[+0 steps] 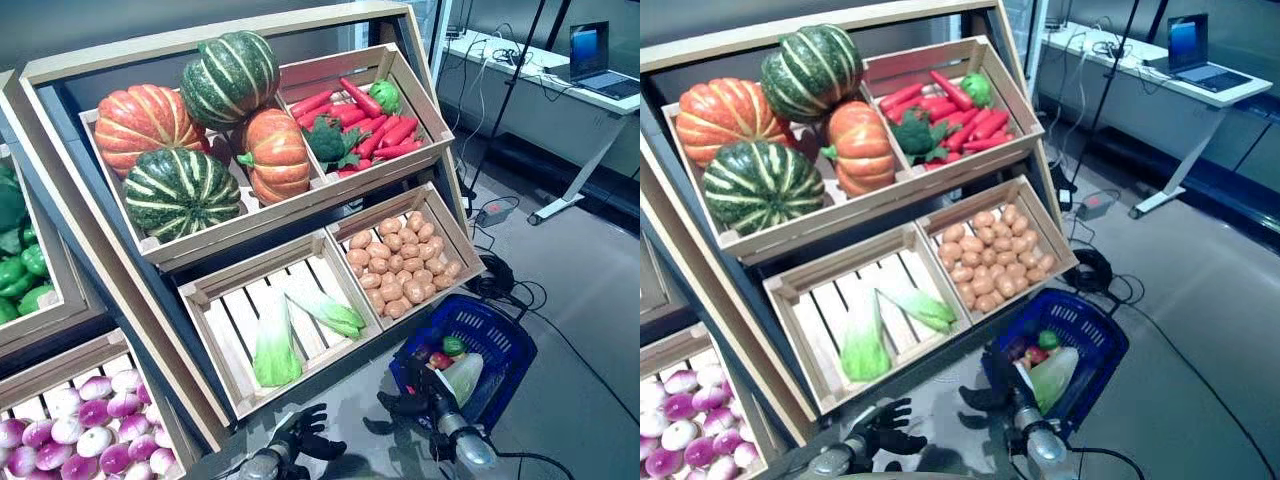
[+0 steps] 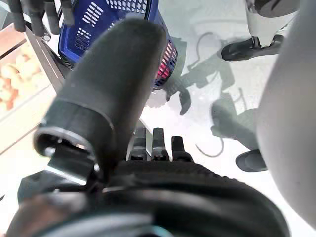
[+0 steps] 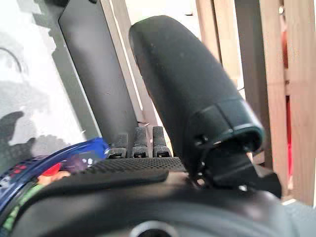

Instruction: Put vegetables into the basket

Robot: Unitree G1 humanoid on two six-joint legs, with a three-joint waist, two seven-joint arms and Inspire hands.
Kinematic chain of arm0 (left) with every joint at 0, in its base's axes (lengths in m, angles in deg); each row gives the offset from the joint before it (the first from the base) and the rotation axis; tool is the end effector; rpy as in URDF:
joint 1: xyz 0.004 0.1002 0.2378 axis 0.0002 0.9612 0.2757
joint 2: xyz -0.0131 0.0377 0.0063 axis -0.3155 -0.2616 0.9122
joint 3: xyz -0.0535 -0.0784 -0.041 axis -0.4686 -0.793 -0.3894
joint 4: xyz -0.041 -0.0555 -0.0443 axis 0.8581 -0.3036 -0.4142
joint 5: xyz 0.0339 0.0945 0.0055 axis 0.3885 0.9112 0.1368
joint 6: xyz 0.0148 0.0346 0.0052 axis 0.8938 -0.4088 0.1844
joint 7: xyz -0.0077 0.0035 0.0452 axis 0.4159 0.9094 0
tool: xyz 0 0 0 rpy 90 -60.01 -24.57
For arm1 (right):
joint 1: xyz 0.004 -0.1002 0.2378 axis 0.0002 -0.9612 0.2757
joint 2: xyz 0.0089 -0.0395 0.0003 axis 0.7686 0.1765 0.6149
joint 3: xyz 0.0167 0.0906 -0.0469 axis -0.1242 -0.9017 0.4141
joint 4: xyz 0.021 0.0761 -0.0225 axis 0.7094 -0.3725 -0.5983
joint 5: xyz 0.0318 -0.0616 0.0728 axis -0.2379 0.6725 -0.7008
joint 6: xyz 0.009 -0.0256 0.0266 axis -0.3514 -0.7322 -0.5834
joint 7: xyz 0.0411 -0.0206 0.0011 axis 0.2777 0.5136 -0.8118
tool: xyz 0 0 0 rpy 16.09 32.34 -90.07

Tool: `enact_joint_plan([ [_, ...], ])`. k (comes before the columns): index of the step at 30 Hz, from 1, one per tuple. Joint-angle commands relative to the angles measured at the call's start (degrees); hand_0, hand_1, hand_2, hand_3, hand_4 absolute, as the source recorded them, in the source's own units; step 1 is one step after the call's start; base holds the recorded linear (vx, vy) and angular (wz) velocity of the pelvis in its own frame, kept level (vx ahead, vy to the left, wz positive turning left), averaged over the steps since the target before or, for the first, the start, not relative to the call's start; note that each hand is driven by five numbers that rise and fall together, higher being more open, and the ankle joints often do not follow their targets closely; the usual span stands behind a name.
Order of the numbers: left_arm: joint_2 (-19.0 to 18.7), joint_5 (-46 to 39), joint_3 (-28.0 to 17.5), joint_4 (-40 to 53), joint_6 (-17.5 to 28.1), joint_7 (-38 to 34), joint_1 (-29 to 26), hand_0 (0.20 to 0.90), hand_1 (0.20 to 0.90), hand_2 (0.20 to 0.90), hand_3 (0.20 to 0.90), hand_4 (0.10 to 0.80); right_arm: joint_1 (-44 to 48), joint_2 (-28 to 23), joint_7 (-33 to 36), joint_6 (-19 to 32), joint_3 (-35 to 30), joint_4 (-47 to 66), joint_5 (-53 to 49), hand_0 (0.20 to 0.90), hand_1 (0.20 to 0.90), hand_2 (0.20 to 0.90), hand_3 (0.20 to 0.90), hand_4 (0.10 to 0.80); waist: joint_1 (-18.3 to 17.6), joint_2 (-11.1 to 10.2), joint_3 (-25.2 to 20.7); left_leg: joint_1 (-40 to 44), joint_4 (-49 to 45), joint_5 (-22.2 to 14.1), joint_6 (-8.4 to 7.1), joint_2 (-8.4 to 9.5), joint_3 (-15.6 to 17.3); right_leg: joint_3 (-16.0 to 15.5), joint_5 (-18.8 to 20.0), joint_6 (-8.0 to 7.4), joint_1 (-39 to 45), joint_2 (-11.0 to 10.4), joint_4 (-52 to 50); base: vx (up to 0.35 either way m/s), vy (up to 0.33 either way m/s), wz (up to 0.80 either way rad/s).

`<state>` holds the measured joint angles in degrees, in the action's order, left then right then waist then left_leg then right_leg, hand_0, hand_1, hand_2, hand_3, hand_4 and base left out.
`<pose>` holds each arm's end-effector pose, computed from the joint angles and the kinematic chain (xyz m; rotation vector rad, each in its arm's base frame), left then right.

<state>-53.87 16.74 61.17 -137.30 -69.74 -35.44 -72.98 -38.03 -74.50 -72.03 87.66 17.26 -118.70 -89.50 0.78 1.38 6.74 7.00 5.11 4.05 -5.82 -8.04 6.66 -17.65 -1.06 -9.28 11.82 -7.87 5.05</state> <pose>0.1000 0.1656 -0.1118 0.0613 0.9291 -0.2310 0.1267 -0.1754 -0.0909 -0.0247 0.5259 0.1493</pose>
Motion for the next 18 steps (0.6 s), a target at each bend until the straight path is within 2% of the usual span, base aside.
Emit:
enact_joint_plan([
  [1, -0.7, 3.6, 0.9, -0.3, 4.6, 0.3, -7.2, 0.900, 0.900, 0.900, 0.900, 0.800, 6.3, 1.2, -3.9, 6.3, -0.4, 1.6, -5.4, 0.900, 0.900, 0.900, 0.900, 0.800, 1.0, -2.2, 1.2, 1.6, -0.1, -3.2, 1.44, 0.68, 1.7, 2.0, 3.4, 2.47, -1.7, -1.8, -0.1, 0.000, 0.000, 0.00],
  [5, -0.6, 2.3, 1.3, 0.7, 4.4, 3.8, -7.6, 0.900, 0.900, 0.900, 0.900, 0.800, 6.3, 1.6, -3.8, 5.5, -1.0, 1.1, -6.7, 0.900, 0.900, 0.900, 0.900, 0.800, 1.1, -2.1, 1.4, 1.5, -0.1, -3.1, 1.40, 0.65, 1.6, 1.9, 3.3, 2.51, -1.7, -1.9, -0.1, 0.004, -0.001, 0.02],
  [11, -1.8, 3.9, 3.3, 3.7, 7.9, 5.7, -8.3, 0.900, 0.900, 0.900, 0.900, 0.800, 5.9, 1.4, -3.8, 4.6, -1.5, 2.8, -8.3, 0.900, 0.900, 0.900, 0.900, 0.800, 0.8, -1.6, 2.2, 1.2, -0.1, -2.9, 1.40, 0.64, 1.6, 2.0, 3.5, 2.54, -2.0, -1.9, -0.1, 0.006, 0.000, 0.00],
  [18, -4.5, 0.9, 2.6, 15.0, 15.8, 2.6, -7.4, 0.900, 0.900, 0.900, 0.900, 0.800, 3.9, 0.7, -2.3, 2.5, -2.3, 8.1, -11.6, 0.900, 0.900, 0.900, 0.900, 0.800, 0.7, -0.9, 4.0, -0.1, -0.1, -2.6, 1.28, 0.76, 1.5, 1.8, 3.7, 2.66, -3.1, -2.1, -0.1, 0.028, 0.007, 0.01],
])
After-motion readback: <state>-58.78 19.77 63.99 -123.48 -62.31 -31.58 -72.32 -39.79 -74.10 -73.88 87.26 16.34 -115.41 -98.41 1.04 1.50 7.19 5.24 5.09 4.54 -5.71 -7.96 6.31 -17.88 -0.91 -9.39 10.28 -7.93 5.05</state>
